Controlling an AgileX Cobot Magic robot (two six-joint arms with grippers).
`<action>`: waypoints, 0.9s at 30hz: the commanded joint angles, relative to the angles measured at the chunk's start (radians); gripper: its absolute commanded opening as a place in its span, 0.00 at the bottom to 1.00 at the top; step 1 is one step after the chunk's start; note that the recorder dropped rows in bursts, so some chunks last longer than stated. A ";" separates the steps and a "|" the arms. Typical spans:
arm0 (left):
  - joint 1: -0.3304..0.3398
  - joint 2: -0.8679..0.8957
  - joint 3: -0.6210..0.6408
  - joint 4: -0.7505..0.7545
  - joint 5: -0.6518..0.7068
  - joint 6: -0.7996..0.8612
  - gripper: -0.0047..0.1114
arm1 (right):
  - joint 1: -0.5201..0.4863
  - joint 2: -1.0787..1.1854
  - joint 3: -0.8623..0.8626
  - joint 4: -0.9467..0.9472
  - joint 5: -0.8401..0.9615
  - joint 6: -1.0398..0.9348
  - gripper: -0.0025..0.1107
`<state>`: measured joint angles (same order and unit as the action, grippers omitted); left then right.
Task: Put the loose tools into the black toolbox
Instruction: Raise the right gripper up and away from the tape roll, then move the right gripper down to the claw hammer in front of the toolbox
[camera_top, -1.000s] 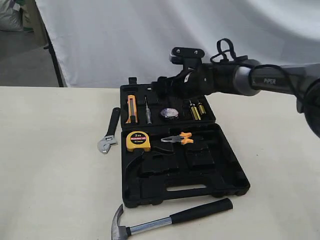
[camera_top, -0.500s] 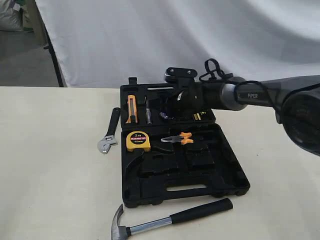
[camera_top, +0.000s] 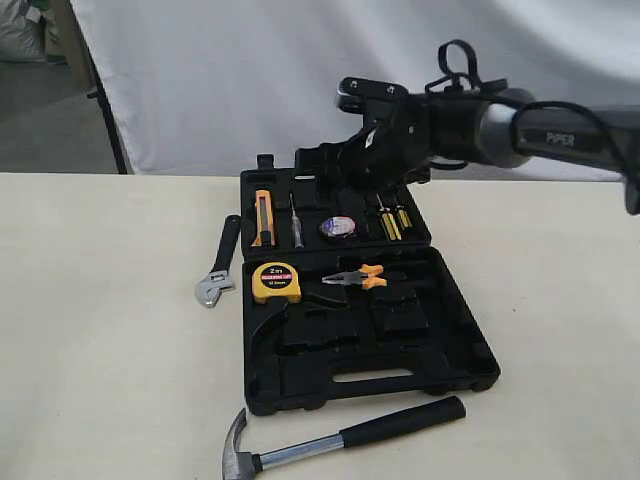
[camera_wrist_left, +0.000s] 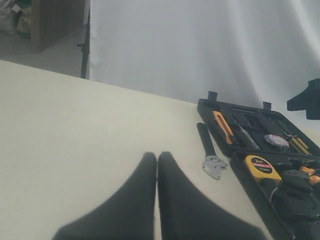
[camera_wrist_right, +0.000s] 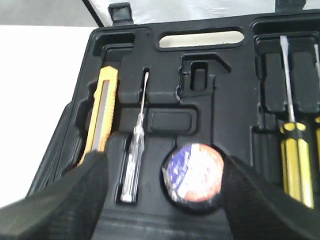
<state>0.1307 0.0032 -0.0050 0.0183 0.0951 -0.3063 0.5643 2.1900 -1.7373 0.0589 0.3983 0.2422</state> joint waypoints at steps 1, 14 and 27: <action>0.025 -0.003 -0.003 0.004 -0.007 -0.005 0.05 | -0.004 -0.092 0.000 -0.035 0.165 -0.087 0.55; 0.025 -0.003 -0.003 0.004 -0.007 -0.005 0.05 | 0.011 -0.407 0.215 -0.044 0.354 -0.284 0.07; 0.025 -0.003 -0.003 0.004 -0.007 -0.005 0.05 | 0.235 -0.602 0.597 0.090 0.365 -0.755 0.02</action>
<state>0.1307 0.0032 -0.0050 0.0183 0.0951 -0.3063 0.7413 1.5968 -1.1931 0.1058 0.7610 -0.4052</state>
